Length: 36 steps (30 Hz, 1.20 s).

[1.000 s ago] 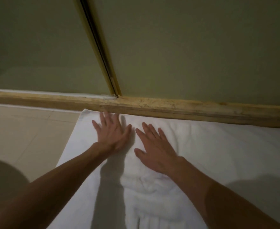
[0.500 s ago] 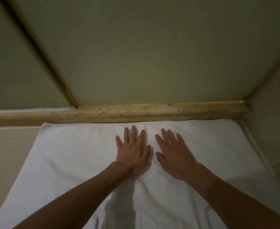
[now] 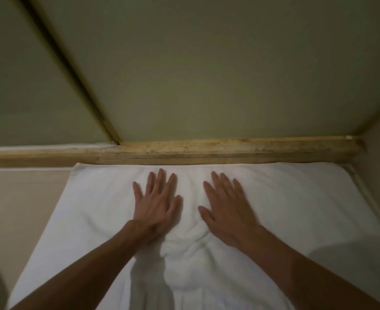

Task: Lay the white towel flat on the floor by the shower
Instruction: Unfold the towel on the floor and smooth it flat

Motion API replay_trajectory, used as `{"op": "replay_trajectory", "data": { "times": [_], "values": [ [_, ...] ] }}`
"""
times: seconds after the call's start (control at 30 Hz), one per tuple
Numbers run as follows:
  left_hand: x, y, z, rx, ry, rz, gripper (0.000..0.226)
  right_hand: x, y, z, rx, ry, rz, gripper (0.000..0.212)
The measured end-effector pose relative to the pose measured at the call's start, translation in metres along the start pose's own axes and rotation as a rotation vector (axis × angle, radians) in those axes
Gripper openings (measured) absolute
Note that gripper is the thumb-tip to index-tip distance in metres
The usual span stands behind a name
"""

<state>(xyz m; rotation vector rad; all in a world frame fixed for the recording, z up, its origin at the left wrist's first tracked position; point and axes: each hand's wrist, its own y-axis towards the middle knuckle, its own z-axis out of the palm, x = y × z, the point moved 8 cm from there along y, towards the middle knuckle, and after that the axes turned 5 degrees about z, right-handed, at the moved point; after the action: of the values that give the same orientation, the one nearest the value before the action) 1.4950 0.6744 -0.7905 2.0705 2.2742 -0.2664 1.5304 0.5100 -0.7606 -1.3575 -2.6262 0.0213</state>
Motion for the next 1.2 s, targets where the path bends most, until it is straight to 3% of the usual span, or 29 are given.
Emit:
{"op": "replay_trajectory", "data": {
  "times": [0.13,0.3,0.5,0.8,1.0,1.2],
  "values": [
    [0.002,0.001,0.001,-0.008,-0.022,-0.051,0.068,0.053,0.023,0.004,0.028,-0.023,-0.112,0.063],
    [0.005,0.002,0.006,0.042,0.073,-0.056,0.065,0.065,0.036,0.020,0.082,-0.068,-0.116,0.063],
    [0.009,0.006,0.011,0.055,0.053,-0.055,0.071,0.046,0.040,0.028,0.073,-0.089,-0.076,0.070],
    [0.001,0.006,0.005,0.090,0.055,-0.028,0.073,-0.036,0.021,0.018,0.041,-0.095,0.027,0.072],
    [-0.093,0.033,0.004,0.063,0.032,0.213,0.070,-0.048,0.013,0.013,0.027,-0.127,0.002,0.065],
    [-0.145,0.053,0.021,0.094,0.007,0.264,0.066,-0.088,0.006,0.009,0.019,-0.170,0.064,0.063]
  ]
}}
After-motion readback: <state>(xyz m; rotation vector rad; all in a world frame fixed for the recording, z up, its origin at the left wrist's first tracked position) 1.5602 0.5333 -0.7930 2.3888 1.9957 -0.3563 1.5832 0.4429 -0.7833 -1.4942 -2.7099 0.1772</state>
